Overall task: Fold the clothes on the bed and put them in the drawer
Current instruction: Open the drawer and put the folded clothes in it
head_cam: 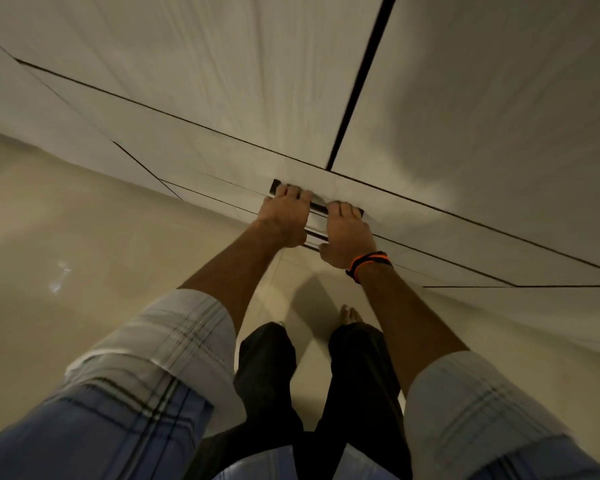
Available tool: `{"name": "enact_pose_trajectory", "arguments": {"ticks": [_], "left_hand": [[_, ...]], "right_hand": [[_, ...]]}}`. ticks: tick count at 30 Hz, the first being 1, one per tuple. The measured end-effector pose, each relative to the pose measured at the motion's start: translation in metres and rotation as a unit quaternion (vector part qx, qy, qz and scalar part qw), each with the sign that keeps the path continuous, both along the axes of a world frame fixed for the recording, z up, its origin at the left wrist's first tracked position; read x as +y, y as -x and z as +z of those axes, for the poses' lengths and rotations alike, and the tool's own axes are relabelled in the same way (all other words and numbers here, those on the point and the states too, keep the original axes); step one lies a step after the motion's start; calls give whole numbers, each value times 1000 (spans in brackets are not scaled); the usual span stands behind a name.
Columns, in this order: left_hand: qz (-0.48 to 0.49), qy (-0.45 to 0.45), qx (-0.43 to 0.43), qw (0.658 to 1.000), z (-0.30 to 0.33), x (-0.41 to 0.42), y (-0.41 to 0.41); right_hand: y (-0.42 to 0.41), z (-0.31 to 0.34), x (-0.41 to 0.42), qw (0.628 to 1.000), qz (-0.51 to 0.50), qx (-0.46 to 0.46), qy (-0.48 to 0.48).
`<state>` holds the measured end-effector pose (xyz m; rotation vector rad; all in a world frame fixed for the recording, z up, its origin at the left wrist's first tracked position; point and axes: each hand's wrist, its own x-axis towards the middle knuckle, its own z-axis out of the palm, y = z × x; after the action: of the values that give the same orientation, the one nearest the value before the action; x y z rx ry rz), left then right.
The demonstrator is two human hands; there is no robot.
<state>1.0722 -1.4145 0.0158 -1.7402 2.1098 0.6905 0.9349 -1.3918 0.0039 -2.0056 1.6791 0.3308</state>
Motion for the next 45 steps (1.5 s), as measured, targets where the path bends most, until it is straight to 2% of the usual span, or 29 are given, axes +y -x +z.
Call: {"name": "enact_pose_trajectory", "arguments": {"ticks": [6, 11, 17, 24, 28, 35, 45], "left_hand": [[-28, -21, -31, 999, 3, 13, -1], [-21, -22, -19, 999, 0, 41, -8], [-2, -54, -11, 998, 10, 69, -16], [20, 87, 17, 996, 61, 93, -2], [-20, 124, 49, 991, 95, 106, 4], [-75, 38, -10, 996, 101, 104, -2], [-74, 14, -12, 997, 105, 109, -2]], "right_hand": [[-6, 2, 20, 1000, -14, -5, -3], [-11, 1, 49, 999, -32, -27, 0], [-11, 6, 88, 999, 5, -29, -16], [5, 40, 126, 999, -2, -32, -18], [15, 80, 144, 998, -42, -42, -7], [29, 114, 141, 997, -73, -33, 24], [71, 131, 155, 993, -104, 9, 54]]}}
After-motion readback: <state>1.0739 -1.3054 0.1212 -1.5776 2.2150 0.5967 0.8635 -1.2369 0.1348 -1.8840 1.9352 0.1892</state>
